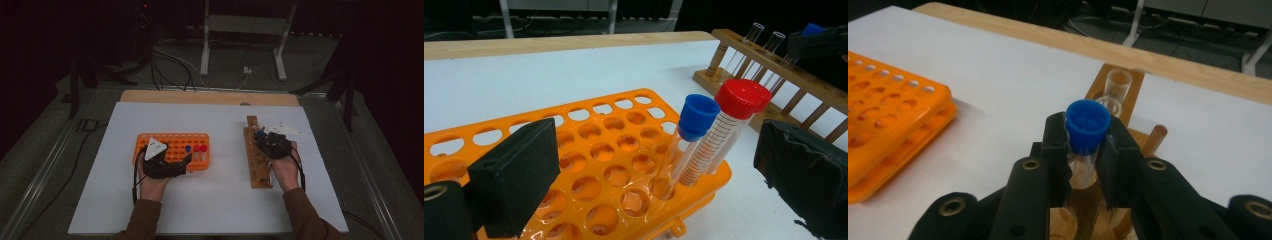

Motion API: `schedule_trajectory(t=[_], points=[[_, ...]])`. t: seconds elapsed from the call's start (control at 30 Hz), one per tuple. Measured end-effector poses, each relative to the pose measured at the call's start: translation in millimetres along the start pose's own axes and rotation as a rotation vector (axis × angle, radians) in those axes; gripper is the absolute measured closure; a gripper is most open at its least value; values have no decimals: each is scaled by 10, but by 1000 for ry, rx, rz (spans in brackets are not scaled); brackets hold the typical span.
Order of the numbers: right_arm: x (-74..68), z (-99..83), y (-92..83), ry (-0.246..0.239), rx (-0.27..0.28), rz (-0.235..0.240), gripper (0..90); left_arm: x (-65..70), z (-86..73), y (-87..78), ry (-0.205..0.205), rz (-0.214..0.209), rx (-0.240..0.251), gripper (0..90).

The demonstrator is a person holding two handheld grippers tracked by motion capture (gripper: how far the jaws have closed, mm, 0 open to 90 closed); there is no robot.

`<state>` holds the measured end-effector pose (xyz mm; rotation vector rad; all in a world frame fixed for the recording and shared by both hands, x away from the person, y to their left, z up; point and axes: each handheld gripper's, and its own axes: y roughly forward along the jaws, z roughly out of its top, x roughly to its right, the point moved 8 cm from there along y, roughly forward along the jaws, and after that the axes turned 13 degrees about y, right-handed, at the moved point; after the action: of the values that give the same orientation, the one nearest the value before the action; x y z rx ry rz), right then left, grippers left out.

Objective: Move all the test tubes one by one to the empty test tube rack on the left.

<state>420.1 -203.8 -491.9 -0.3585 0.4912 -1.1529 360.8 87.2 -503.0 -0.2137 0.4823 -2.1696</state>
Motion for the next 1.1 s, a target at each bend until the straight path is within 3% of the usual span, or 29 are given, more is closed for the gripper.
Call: schedule_trajectory(t=[0.67,0.93,1.1], points=[[-76,364,-450,-28,133,29,763,58,68,-28,20,-11,26,52],[-205,349,-602,-28,166,79,763,107,149,-78,37,-16,56,52],[-286,278,-614,-29,145,123,763,208,182,-61,76,-27,56,53]])
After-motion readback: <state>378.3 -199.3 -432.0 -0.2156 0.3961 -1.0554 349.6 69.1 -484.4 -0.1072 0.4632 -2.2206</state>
